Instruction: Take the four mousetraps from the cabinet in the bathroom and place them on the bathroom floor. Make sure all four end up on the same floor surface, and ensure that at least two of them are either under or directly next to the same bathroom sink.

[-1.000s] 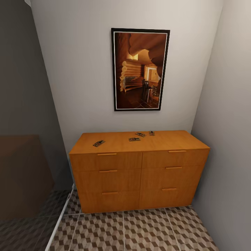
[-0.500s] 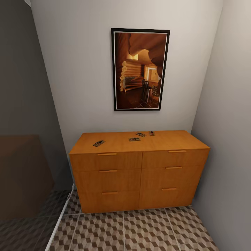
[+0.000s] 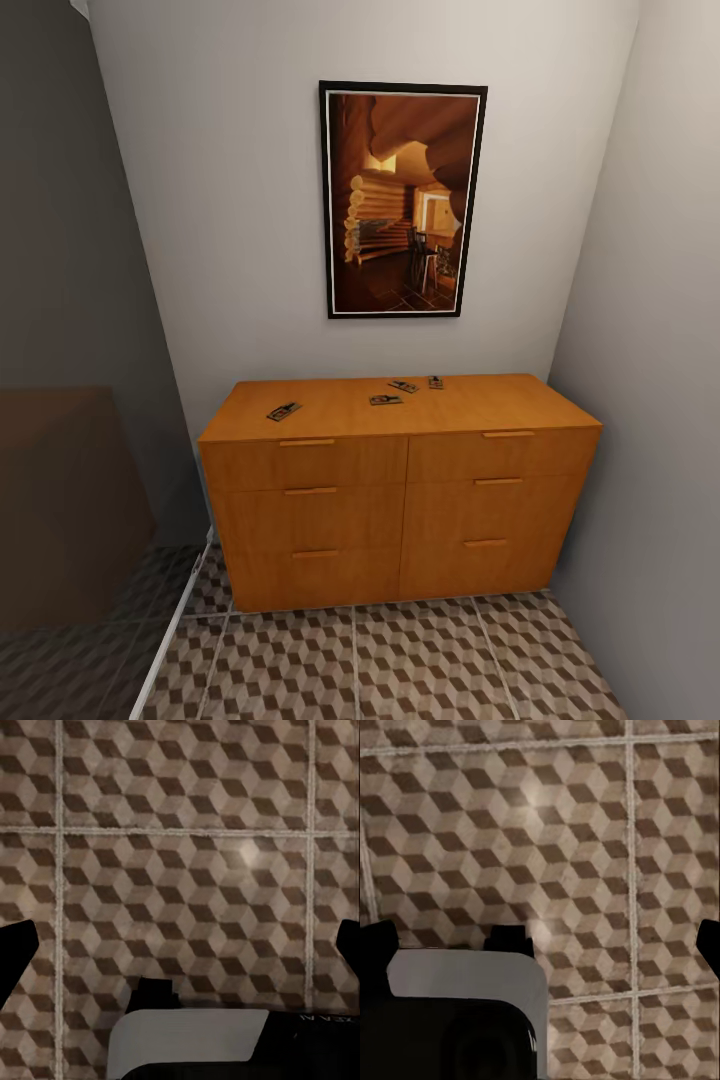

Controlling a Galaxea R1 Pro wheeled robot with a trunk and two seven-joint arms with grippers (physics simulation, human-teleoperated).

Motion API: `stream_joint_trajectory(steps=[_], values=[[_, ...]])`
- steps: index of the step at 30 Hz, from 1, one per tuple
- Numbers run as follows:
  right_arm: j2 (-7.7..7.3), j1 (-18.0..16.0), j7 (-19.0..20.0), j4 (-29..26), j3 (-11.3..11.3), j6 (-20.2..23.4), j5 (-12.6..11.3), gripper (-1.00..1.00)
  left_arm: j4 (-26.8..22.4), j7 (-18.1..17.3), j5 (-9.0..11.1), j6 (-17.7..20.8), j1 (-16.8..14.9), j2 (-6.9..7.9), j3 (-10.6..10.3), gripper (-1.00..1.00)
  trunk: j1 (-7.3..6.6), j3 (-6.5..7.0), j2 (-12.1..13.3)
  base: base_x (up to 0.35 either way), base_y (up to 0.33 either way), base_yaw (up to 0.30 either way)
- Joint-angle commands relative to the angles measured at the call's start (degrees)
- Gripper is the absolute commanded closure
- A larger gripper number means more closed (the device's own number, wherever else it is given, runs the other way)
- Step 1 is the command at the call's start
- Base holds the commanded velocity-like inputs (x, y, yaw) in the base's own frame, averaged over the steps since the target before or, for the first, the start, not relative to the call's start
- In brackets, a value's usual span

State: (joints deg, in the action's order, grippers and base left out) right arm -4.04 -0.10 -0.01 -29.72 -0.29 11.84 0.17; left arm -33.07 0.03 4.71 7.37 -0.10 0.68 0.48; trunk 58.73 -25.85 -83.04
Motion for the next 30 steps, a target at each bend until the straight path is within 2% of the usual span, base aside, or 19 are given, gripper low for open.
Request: stream_joint_trajectory(steps=[1, 5, 6, 7, 11, 12, 14, 16, 18, 27, 30], values=[[-0.18, 0.0, 0.0, -2.4, -0.1, 2.0, -0.1, -1.0, -2.2, 0.0, 0.5, 2.0, 0.0, 0.01, 0.0, -1.0, 0.0, -0.07, 0.0, 0.0, 0.0, 0.0], [-0.59, 0.0, 0.0, -10.8, -0.2, 8.1, -0.2, -1.0, -10.6, 0.0, 0.4, 7.7, 0.0, 0.02, -0.3, -1.0, 0.0, -0.07, 0.0, 0.0, 0.0, 0.0], [-0.7, 0.0, 0.0, -16.4, -0.2, 12.2, 0.0, -1.0, -17.2, 0.0, 0.4, 11.0, 0.0, -0.02, -0.4, -1.0, 0.0, -0.07, 0.0, 0.0, 0.0, 0.0], [-0.73, 0.0, -0.1, -19.7, -0.1, 14.6, 0.2, -1.0, -21.4, 0.0, 0.4, 13.1, 0.0, -0.03, -0.4, -1.0, 0.0, -0.07, 0.0, 0.0, 0.0, 0.0], [-0.82, 0.0, -0.2, -25.6, 0.1, 18.3, 0.5, -1.0, -28.5, 0.0, 0.3, 17.3, 0.0, -0.09, -0.4, -1.0, 0.0, -0.07, 0.0, 0.0, 0.0, 0.0], [-0.86, 0.0, -0.2, -30.7, 0.1, 20.1, 0.6, -1.0, -33.8, 0.0, 0.4, 21.1, 0.0, -0.12, -0.4, -1.0, 0.0, -0.07, 0.0, 0.0, 0.0, 0.0], [-0.87, 0.0, -0.2, -32.7, 0.1, 20.7, 0.7, -1.0, -35.8, 0.0, 0.4, 22.6, 0.0, -0.13, -0.5, -1.0, 0.0, -0.07, 0.0, 0.0, 0.0, 0.0], [-0.88, 0.0, -0.3, -35.5, 0.2, 21.4, 0.7, -1.0, -40.0, 0.0, 0.4, 24.9, 0.0, -0.19, -0.6, -1.0, 0.0, -0.07, 0.0, 0.0, 0.0, 0.0], [-0.88, 0.0, -0.3, -36.2, 0.2, 21.6, 0.7, -1.0, -41.4, 0.0, 0.4, 25.5, 0.0, -0.22, -0.6, -1.0, 0.0, -0.07, 0.0, 0.0, 0.0, 0.0], [-0.91, 0.0, -0.2, -36.9, 0.0, 21.8, 0.7, -1.0, -42.3, 0.1, 0.4, 26.1, 0.0, -0.3, -0.7, -1.0, 0.0, -0.07, 0.0, 0.0, 0.0, 0.0], [-0.96, 0.0, -0.2, -37.1, -0.5, 23.1, 0.6, -1.0, -44.1, 0.1, 0.4, 26.8, 0.0, -0.38, -1.2, -1.0, 0.0, -0.07, 0.0, 0.0, 0.0, 0.0]])
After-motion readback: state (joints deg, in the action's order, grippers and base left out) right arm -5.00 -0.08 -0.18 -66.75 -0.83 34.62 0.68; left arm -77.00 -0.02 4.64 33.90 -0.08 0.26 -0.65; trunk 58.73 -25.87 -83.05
